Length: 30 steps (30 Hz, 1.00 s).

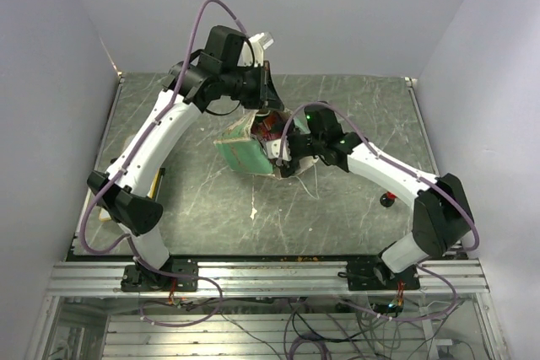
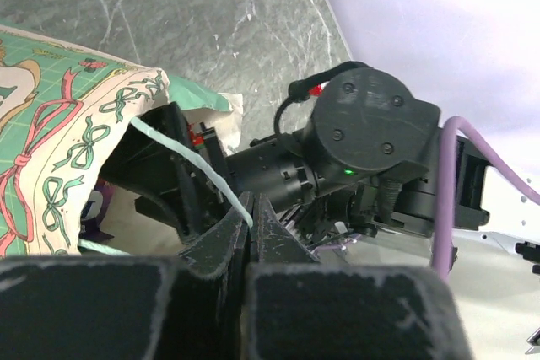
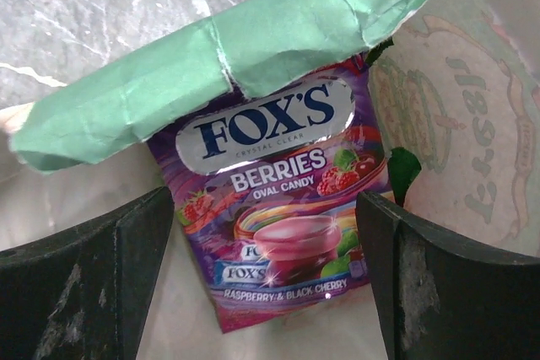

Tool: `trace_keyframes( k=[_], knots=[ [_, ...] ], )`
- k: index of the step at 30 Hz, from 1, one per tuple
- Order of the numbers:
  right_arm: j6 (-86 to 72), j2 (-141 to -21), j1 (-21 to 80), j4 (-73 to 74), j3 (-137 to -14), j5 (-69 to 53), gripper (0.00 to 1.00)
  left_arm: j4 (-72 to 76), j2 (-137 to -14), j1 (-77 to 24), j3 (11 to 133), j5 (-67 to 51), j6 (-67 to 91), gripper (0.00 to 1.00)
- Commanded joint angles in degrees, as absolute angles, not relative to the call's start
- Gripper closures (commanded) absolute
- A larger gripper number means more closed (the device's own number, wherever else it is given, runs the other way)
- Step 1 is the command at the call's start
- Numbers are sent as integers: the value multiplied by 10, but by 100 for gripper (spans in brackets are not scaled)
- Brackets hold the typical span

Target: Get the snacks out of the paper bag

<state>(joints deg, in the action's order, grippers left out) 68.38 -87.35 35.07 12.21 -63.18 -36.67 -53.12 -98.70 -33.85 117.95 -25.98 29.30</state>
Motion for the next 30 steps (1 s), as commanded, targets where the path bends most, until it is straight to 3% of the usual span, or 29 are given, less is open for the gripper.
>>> trace_keyframes(
  k=[1, 11, 22, 26, 30],
  knots=[
    [725, -909, 351, 100, -669, -368, 10, -542, -999, -338, 1220, -290, 272, 93],
    [761, -982, 344, 149, -754, -399, 8, -563, -1018, -338, 1252, -299, 252, 93],
    [763, -1015, 344, 107, -714, -381, 15, -577, -1004, -336, 1252, -274, 239, 93],
    [771, -1022, 345, 123, -721, -364, 31, -577, -1001, -336, 1249, -266, 240, 93],
    [764, -1007, 345, 102, -698, -363, 58, -567, -990, -333, 1233, -260, 246, 93]
  ],
)
